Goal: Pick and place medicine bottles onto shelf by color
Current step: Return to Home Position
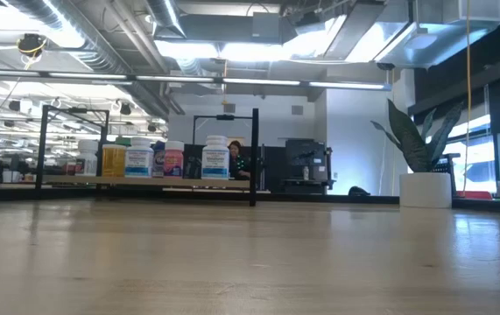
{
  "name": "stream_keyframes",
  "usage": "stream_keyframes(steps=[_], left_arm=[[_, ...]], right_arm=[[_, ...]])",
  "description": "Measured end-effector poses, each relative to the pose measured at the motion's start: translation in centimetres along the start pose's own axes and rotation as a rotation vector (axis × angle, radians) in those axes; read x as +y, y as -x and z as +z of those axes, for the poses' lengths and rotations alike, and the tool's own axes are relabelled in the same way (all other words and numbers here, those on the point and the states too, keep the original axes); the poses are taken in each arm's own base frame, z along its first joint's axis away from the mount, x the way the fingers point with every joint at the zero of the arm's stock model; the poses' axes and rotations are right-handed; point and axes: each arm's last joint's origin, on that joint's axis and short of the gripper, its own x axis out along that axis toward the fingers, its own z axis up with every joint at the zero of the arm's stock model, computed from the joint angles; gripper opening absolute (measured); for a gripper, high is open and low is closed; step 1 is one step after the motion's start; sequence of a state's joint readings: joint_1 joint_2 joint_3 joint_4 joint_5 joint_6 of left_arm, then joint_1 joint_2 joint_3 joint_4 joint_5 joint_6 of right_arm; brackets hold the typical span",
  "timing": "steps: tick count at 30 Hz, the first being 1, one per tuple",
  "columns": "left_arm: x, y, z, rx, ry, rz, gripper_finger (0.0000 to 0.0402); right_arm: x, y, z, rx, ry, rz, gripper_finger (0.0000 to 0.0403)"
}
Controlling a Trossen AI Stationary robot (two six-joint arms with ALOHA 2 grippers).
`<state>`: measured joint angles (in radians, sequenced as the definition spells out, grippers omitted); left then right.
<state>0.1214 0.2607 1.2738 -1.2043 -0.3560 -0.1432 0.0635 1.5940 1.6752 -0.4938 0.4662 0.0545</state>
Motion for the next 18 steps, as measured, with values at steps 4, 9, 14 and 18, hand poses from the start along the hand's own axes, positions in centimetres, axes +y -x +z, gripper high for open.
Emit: stream_keyframes(steps=[4,9,14,18], left_arm=[[0.8,1.4,-1.8,-0.052,0.021,-0.007,0.0001],[1.3,2.1,-3.7,-0.084,0.035,-0.016,0.0001],[1.2,1.5,-4.7,-0.082,0.035,-0.018,0.0001],[1.0,0.7,-5.5,-0.062,0.006,-0.015,0.0001]], right_arm=[[0.1,0.0,0.2,-0.014,-0.064,0.037,0.0223],[0.1,0.0,0.2,-0.013,-0.206,0.047,0.0221],[-0.6,1.0,1.7,-0.038,-0.299,0.098,0.0185],[-1.0,1.8,1.8,0.059,-0.328,0.119,0.0110]])
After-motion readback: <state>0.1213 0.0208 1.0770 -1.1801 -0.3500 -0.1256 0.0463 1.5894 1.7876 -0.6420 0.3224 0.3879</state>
